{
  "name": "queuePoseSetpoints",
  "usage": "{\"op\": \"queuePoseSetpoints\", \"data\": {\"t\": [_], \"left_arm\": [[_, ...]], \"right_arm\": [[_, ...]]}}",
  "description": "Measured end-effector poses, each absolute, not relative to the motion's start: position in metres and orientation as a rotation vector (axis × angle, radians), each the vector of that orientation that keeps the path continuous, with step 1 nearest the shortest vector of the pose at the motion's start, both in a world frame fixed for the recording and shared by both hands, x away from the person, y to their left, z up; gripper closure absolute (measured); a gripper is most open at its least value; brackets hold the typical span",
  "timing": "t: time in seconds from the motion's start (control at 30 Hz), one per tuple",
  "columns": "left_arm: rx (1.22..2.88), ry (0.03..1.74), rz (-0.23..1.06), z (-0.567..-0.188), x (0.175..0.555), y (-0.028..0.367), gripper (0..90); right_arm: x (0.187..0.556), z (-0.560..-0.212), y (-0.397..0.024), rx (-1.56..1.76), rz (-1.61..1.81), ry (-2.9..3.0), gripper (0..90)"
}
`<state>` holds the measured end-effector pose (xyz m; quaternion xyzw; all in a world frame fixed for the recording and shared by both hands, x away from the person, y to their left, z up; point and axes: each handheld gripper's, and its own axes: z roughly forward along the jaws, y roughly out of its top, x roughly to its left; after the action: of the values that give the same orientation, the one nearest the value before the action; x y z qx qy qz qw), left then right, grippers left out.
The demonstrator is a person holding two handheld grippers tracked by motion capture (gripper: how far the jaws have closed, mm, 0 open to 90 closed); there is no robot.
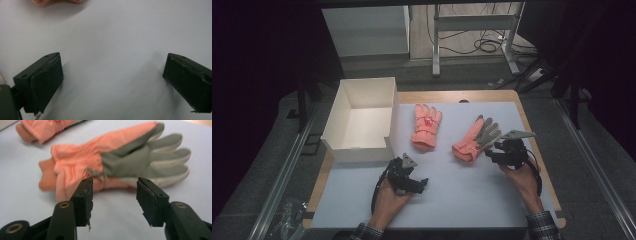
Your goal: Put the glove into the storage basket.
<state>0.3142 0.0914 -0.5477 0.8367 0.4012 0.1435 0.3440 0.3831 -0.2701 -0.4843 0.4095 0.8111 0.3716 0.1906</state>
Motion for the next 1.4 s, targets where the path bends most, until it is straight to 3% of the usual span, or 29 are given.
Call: {"op": "queuePoseSetpoints", "data": {"t": [0.13, 0.3, 0.37, 0.4, 0.63, 0.83, 0.87, 1.0, 1.4], "left_arm": [[2.174, 1.042, 0.373, -0.548, 0.314, 0.091, 2.8], [2.174, 1.042, 0.373, -0.548, 0.314, 0.091, 2.8], [2.173, 1.042, 0.372, -0.548, 0.314, 0.091, 2.8], [2.173, 1.042, 0.373, -0.548, 0.314, 0.091, 2.8], [2.174, 1.041, 0.373, -0.548, 0.314, 0.091, 2.8], [2.173, 1.042, 0.373, -0.548, 0.314, 0.091, 2.8], [2.174, 1.042, 0.373, -0.548, 0.314, 0.091, 2.8], [2.17, 1.043, 0.373, -0.548, 0.314, 0.091, 2.8], [2.169, 1.044, 0.372, -0.548, 0.314, 0.091, 2.8]], "right_arm": [[0.402, -0.476, -0.264, 1.169, 1.045, 2.267, 54.3], [0.421, -0.473, -0.259, 1.214, 1.043, 2.265, 55.8], [0.432, -0.475, -0.254, 1.24, 1.019, 2.263, 54.4], [0.44, -0.478, -0.251, 1.268, 1.012, 2.251, 48.5], [0.455, -0.497, -0.243, 1.331, 0.91, 2.243, 47.7], [0.454, -0.503, -0.236, 1.29, 0.818, 2.231, 68.5], [0.454, -0.504, -0.237, 1.314, 0.829, 2.227, 77.1], [0.455, -0.504, -0.237, 1.328, 0.84, 2.236, 84.6], [0.448, -0.493, -0.245, 1.305, 0.938, 2.234, 86.5]]}}
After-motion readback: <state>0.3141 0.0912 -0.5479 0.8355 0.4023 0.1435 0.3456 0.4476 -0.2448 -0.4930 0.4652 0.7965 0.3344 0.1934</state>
